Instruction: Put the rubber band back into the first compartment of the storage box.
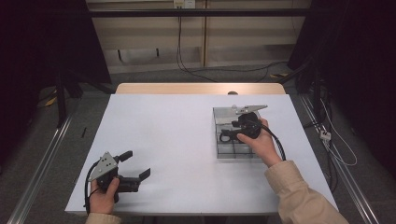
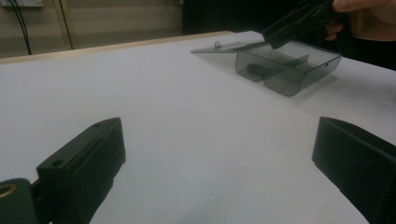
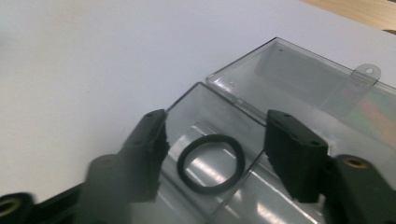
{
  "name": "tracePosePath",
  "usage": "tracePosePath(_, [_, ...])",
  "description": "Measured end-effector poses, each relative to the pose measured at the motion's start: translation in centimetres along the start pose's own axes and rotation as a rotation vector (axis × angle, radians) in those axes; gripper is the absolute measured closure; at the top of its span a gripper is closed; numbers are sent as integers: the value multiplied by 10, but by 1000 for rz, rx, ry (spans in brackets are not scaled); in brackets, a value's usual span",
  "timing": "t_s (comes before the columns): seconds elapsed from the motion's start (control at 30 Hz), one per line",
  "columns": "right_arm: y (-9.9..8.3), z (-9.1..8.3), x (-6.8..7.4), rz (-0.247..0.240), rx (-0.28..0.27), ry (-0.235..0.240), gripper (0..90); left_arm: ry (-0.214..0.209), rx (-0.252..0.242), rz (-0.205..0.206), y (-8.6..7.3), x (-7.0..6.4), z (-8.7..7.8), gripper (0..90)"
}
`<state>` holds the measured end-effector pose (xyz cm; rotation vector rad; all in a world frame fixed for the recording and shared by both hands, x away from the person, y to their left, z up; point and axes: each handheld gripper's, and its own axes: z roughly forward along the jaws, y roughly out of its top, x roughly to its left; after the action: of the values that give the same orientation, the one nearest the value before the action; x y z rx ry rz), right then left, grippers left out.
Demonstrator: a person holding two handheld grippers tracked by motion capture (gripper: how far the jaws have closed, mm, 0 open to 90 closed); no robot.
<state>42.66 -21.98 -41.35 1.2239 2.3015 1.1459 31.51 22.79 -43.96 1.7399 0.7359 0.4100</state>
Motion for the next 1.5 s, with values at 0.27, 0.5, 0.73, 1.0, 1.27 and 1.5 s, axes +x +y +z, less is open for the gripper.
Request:
tracePosePath(0.27, [-9, -25, 18, -19, -34, 40, 213, -11, 7, 13, 1, -2, 2, 24])
tracePosePath(0.5, [-20, -42, 26, -37, -57, 65, 199, -17, 3, 8, 2, -3, 4, 24])
tracePosePath(0.73, [-34, -51, 30, -47, -59, 82, 195, -16, 2, 7, 2, -4, 4, 24])
tracePosePath(1.0, [-47, -59, 37, -70, -53, 104, 190, -18, 3, 8, 2, -4, 4, 24])
tracePosePath(1.27, [-57, -66, 41, -81, -63, 111, 189, -18, 3, 11, 2, -4, 5, 24])
tracePosePath(1.5, [-66, -70, 41, -85, -63, 114, 189, -18, -2, 6, 3, -5, 5, 25])
